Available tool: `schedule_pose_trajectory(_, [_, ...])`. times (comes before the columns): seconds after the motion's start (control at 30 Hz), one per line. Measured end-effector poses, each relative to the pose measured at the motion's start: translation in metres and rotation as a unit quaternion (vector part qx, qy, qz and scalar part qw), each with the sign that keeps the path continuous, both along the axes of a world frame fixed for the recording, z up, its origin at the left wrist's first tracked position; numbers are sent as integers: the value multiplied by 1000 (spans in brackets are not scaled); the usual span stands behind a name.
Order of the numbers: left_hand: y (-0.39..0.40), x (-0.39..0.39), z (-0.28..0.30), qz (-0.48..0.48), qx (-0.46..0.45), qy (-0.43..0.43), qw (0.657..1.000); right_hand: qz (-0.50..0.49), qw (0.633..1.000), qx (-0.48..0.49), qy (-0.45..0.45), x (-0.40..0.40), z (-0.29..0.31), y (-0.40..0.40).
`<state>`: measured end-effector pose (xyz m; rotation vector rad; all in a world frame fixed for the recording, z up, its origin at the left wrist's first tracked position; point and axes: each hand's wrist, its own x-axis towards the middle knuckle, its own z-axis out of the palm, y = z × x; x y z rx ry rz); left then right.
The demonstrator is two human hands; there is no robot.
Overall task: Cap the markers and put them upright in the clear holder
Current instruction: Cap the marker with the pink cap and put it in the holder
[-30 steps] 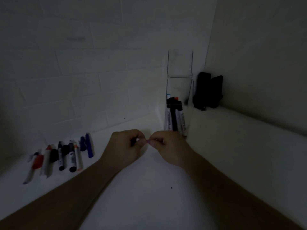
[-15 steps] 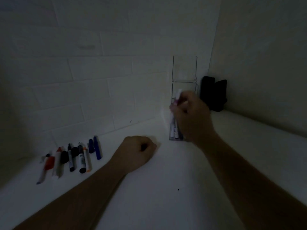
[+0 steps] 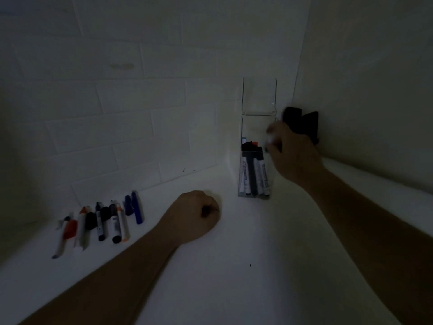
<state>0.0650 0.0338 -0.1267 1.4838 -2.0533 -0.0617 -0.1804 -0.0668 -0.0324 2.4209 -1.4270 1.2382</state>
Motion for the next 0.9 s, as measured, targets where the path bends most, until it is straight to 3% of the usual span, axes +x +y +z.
schedule_pose_trajectory(0.23, [-2, 1, -2, -2, -7, -13, 1000, 9, 998, 43, 41, -2, -15, -2])
schedule_pose_trajectory(0.33, [1, 0, 0, -5, 5, -37, 999, -16, 997, -59, 56, 3, -21, 1])
schedule_pose_trajectory(0.43, [8, 6, 17, -12, 73, -22, 997, -27, 990, -139, 21, 28, -38, 21])
schedule_pose_trajectory(0.5, [16, 21, 37, -20, 145, 10, 989, 28, 994, -104, 16, 52, -51, 35])
schedule_pose_trajectory(0.57, [26, 43, 52, -7, 154, 14, 988, 85, 995, -36, 38, 75, -65, 42])
schedule_pose_trajectory(0.7, [45, 100, 59, 107, 50, 67, 991, 197, 974, 87, 74, 114, -81, 56])
schedule_pose_trajectory(0.8, [55, 139, 46, 237, -28, 68, 969, 256, 948, 164, 92, 147, -83, 68])
schedule_pose_trajectory(0.9, [61, 153, 34, 285, -58, 67, 955, 309, 922, 205, 108, 184, -82, 82])
